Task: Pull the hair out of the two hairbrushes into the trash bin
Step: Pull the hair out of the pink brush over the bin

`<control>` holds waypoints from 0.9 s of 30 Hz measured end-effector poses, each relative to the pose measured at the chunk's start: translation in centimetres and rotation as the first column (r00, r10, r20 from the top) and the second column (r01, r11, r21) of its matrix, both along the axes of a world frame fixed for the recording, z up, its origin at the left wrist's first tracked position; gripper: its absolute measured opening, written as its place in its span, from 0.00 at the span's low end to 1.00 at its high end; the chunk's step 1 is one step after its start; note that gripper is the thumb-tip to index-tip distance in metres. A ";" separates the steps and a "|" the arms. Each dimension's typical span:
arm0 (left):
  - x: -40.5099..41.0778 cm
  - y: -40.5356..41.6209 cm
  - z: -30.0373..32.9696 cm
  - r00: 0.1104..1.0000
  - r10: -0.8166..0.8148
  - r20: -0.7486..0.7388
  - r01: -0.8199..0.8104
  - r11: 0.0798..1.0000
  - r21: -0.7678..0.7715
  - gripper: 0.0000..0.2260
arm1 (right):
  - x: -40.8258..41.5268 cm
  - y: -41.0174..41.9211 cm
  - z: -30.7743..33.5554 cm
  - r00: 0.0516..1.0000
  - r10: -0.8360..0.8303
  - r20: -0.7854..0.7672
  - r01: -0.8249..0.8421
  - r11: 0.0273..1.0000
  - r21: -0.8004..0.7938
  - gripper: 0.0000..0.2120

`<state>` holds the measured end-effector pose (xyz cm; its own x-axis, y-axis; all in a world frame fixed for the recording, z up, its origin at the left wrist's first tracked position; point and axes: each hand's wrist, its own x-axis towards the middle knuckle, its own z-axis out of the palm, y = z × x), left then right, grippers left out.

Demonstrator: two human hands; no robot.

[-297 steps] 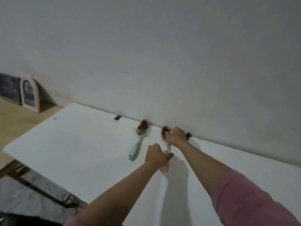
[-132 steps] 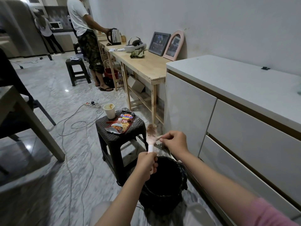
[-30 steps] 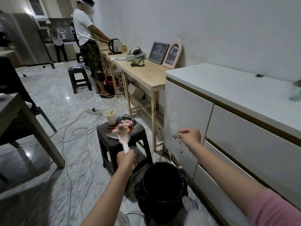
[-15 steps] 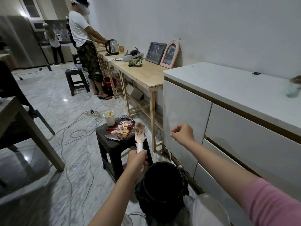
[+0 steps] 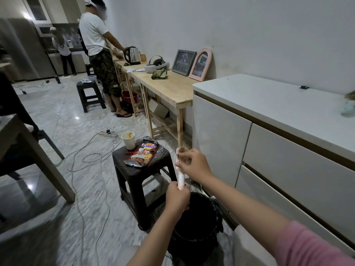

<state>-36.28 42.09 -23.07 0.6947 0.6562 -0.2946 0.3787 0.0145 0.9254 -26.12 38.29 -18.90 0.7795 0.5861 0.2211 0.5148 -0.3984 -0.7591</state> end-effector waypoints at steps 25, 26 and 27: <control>0.0 2.2 -1.0 0.975 0.209 -0.082 -0.224 0.896 -0.382 0.02 | -0.4 -1.7 -1.4 0.802 -0.032 -0.596 0.338 0.847 0.410 0.23; 0.1 2.6 -1.1 0.969 0.232 -0.090 -0.248 0.886 -0.392 0.02 | -0.2 -2.1 -1.5 0.802 -0.032 -0.597 0.341 0.844 0.414 0.23; 0.1 2.9 -1.2 0.963 0.251 -0.101 -0.270 0.876 -0.400 0.03 | 0.1 -2.4 -1.6 0.805 -0.044 -0.592 0.348 0.843 0.410 0.24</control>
<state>-36.23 45.04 -24.30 0.4953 0.6273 -0.6010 0.3495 0.4895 0.7989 -26.06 35.85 -20.50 0.9374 0.3417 -0.0679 -0.0897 0.0484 -0.9948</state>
